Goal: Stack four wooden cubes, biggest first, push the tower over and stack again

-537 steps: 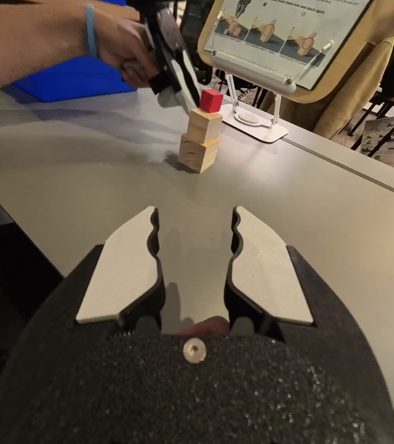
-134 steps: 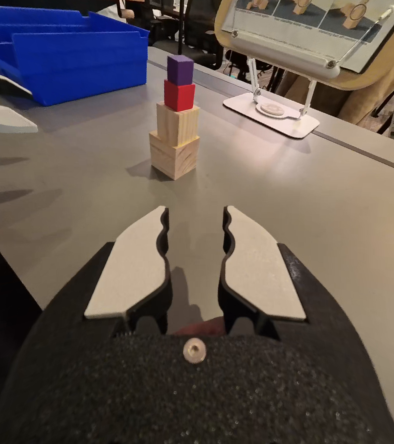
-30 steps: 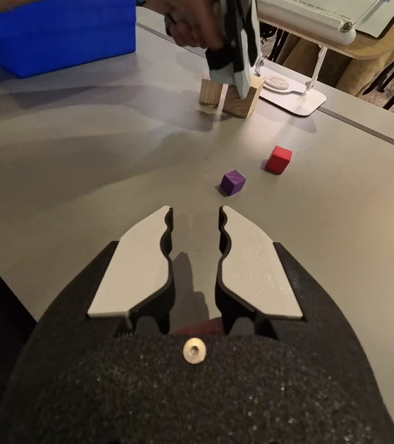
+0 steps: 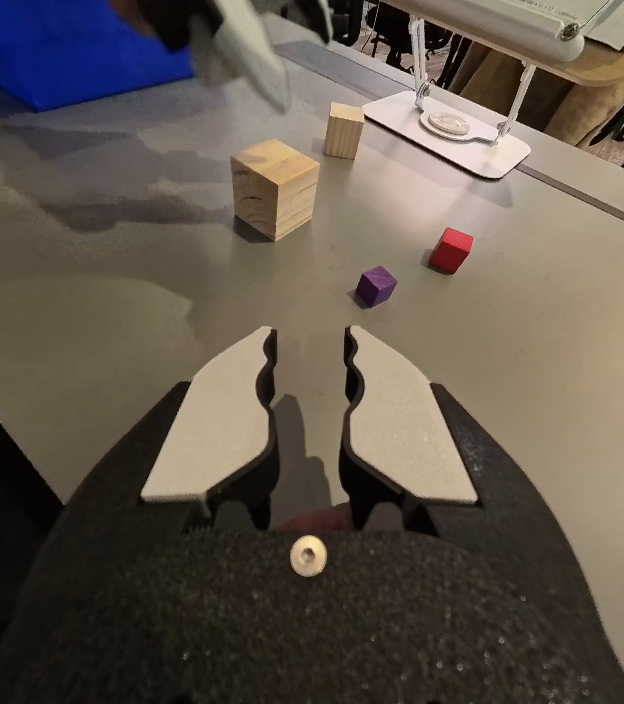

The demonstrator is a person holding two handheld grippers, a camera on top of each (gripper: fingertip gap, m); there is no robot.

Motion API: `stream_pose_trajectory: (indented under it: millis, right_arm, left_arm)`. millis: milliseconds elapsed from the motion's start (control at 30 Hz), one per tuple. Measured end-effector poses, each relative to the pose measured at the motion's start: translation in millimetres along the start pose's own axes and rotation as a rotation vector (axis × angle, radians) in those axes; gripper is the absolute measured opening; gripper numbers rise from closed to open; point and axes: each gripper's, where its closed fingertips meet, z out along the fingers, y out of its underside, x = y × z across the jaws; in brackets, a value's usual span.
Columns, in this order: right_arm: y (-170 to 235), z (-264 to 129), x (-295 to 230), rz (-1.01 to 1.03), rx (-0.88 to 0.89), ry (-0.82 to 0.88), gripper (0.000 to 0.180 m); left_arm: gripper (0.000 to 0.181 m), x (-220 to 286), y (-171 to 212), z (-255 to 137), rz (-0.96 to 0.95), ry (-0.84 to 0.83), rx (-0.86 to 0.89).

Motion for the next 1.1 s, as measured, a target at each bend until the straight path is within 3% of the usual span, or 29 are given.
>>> stream_pose_trajectory:
  millis: [167, 400, 433, 467, 633, 833, 967, 1100]
  right_arm:
    - [0, 0, 0, 0.004, -0.004, -0.005, 0.033]
    - [0, 0, -1, -0.001, -0.001, -0.007, 0.033]
    - [0, 0, -1, -0.002, -0.001, -0.007, 0.033]
    - [0, 0, -1, -0.003, -0.002, -0.008, 0.033]
    - [1, 1, -2, 0.004, -0.008, -0.019, 0.032]
    - [1, 1, -3, -0.010, -0.010, -0.015, 0.031]
    - [0, 1, -2, -0.013, -0.006, -0.009, 0.031]
    - [1, 1, -3, -0.022, -0.009, -0.002, 0.031]
  left_arm:
    - [0.070, -93, 28, 24, -0.234, -0.163, -0.138]
    - [0.068, -118, 80, 77, -0.390, -0.139, -0.244]
    - [0.048, -115, 79, 79, -0.394, -0.113, -0.224]
    - [0.045, -113, 78, 79, -0.390, -0.094, -0.208]
    - [0.045, -90, 46, 41, -0.286, -0.001, -0.106]
    - [0.045, -18, -11, -28, -0.089, 0.193, 0.011]
    - [0.045, 17, -2, -27, 0.067, 0.187, -0.092]
    - [0.045, 32, 4, -12, 0.072, 0.222, -0.110]
